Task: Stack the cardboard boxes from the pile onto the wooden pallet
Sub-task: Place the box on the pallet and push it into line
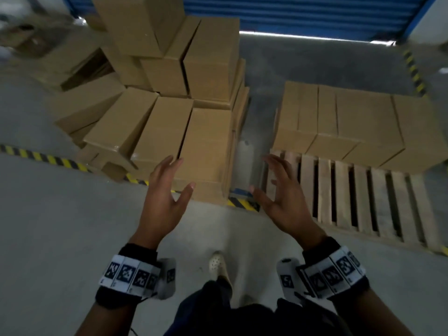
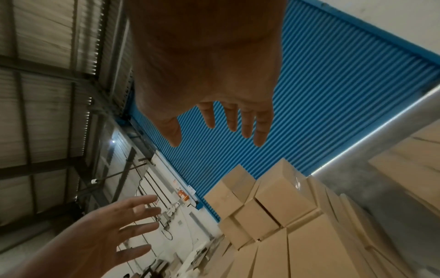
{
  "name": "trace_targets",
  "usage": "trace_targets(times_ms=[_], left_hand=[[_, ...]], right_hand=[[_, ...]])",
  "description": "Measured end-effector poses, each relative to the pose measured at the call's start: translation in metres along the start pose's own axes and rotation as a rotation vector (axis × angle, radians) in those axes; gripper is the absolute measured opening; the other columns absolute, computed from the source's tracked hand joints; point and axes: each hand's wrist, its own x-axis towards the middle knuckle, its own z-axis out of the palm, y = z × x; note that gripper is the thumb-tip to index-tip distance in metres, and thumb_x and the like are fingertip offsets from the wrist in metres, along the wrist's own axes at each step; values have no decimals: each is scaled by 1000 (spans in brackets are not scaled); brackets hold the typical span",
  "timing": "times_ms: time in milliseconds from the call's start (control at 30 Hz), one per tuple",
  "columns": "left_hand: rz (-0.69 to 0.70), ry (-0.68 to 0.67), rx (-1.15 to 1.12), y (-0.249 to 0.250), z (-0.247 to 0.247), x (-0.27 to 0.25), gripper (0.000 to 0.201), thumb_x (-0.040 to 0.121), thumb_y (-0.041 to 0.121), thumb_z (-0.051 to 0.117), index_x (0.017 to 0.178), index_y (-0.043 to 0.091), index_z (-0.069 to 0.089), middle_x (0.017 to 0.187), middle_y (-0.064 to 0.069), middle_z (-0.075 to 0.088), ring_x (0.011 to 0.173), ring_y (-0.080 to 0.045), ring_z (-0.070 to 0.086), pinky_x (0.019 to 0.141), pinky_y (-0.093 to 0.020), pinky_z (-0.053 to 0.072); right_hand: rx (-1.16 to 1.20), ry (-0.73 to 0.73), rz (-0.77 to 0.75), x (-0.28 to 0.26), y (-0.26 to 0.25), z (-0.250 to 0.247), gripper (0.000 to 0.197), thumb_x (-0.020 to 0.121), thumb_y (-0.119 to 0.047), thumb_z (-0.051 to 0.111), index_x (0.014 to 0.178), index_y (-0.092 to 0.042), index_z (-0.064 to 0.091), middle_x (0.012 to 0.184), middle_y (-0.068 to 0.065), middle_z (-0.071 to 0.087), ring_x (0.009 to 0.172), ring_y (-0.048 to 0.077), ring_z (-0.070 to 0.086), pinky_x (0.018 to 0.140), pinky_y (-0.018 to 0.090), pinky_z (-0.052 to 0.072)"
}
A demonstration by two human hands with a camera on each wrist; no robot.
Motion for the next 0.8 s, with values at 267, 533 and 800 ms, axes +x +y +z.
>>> trace_targets(times_ms=[267, 533, 800], left_hand=[[-139, -17, -9, -82, -13, 34, 58, 93, 41, 60, 142, 11, 52, 151, -13, 43, 142, -25, 37, 107, -22, 28], [-189, -126, -65, -182, -7, 134, 56, 95, 29, 62, 142, 2, 50, 143, -19, 48, 135, -32, 44, 110, -31, 31], [-259, -285, -44, -237, 38, 237, 53, 96, 18, 66, 144, 4, 48, 143, -16, 49, 134, -30, 46, 113, -36, 35]], right_hand=[[-38, -79, 72, 62, 0, 72, 76, 84, -58, 54, 145, -14, 43, 142, 6, 45, 123, 24, 51, 100, 40, 48], [-144, -107, 256, 156, 23, 142, 68, 90, -43, 67, 146, -11, 43, 143, 11, 46, 130, 27, 46, 101, 29, 38], [-220, -147, 407, 242, 67, 175, 64, 92, -41, 65, 145, -13, 43, 146, 10, 45, 133, 27, 44, 104, 34, 38]])
